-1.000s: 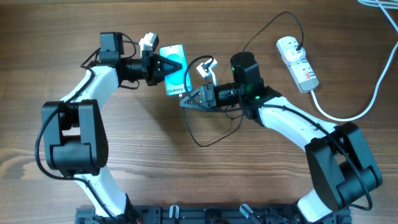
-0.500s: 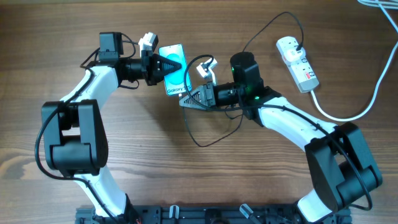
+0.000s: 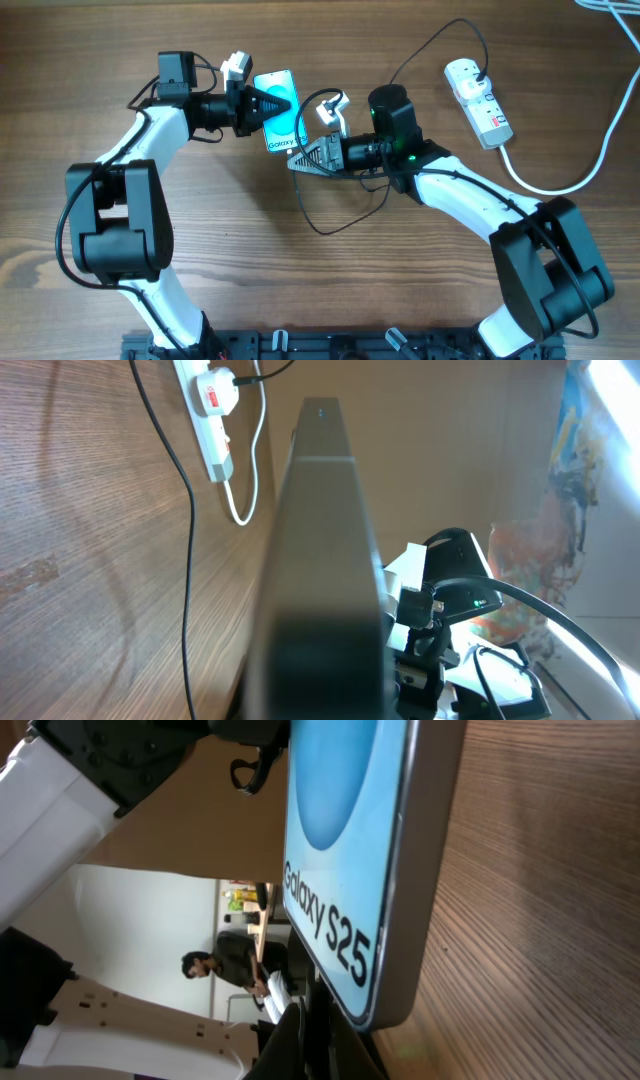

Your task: Plug charger to phone and switch on socket

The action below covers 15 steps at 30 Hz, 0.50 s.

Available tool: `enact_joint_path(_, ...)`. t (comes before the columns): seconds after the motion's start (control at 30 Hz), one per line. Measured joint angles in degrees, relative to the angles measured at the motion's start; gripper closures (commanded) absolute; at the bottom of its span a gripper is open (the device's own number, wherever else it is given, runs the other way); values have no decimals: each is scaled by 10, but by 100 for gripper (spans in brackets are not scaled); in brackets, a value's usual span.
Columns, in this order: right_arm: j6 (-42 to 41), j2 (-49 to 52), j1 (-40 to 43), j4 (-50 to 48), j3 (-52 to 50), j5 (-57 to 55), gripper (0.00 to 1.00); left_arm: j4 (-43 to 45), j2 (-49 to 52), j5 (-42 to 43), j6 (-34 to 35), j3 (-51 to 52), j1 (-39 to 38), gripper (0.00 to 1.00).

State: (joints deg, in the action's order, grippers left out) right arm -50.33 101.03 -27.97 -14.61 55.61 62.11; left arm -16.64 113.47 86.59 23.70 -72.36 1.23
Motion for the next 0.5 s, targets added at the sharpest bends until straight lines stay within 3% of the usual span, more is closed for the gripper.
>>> enact_joint_path(0.5, -9, 0, -1, 8, 0, -17, 96, 1, 0, -15, -5, 0, 0, 96)
